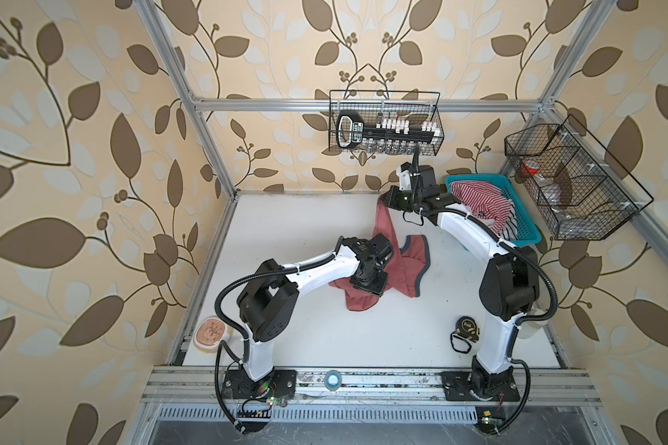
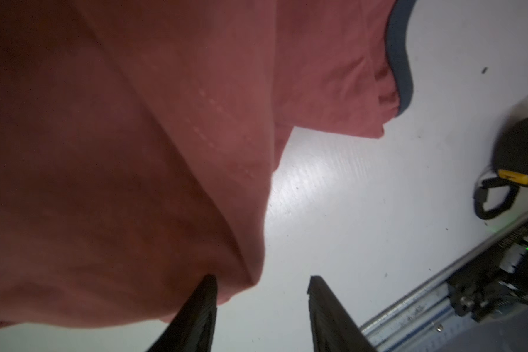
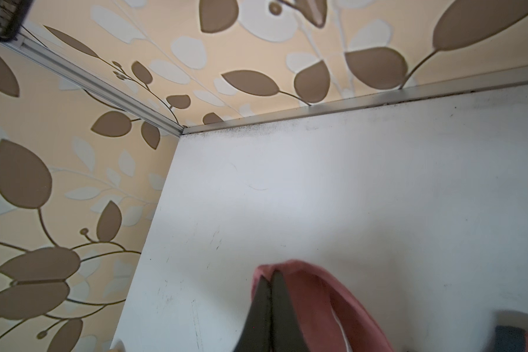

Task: Fold and stack tank tops
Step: Smooth out the tank top at the center of the table.

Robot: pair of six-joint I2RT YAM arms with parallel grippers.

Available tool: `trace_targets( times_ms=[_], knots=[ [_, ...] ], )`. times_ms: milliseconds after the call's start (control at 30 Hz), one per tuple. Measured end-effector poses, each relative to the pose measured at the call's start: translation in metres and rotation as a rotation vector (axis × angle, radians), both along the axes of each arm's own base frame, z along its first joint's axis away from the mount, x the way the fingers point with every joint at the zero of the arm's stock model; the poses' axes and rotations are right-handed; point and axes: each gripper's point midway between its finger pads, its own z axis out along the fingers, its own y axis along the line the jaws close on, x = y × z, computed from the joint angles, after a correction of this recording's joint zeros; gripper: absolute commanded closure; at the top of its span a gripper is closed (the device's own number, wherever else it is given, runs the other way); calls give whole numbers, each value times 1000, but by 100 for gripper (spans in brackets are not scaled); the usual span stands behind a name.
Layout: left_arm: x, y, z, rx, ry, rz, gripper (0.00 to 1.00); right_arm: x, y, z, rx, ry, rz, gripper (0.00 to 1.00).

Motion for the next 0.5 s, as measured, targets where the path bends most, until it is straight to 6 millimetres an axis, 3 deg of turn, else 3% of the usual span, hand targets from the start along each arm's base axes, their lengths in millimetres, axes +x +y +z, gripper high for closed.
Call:
trace_targets(
  times_ms=[67, 200, 300, 500],
  knots=[
    [6, 2, -8, 36, -10, 11, 100, -4, -2, -11, -4, 23, 1, 100],
    [15, 16, -13, 94, -30, 33, 100, -12, -12, -18, -4, 40, -9, 100],
    [25, 30, -14, 108, -36, 68, 100, -20, -19, -8, 5, 23, -16, 100],
    [48, 80, -11, 137, -29, 154, 100, -32, -26, 15, 24, -28, -16, 100]
  ],
)
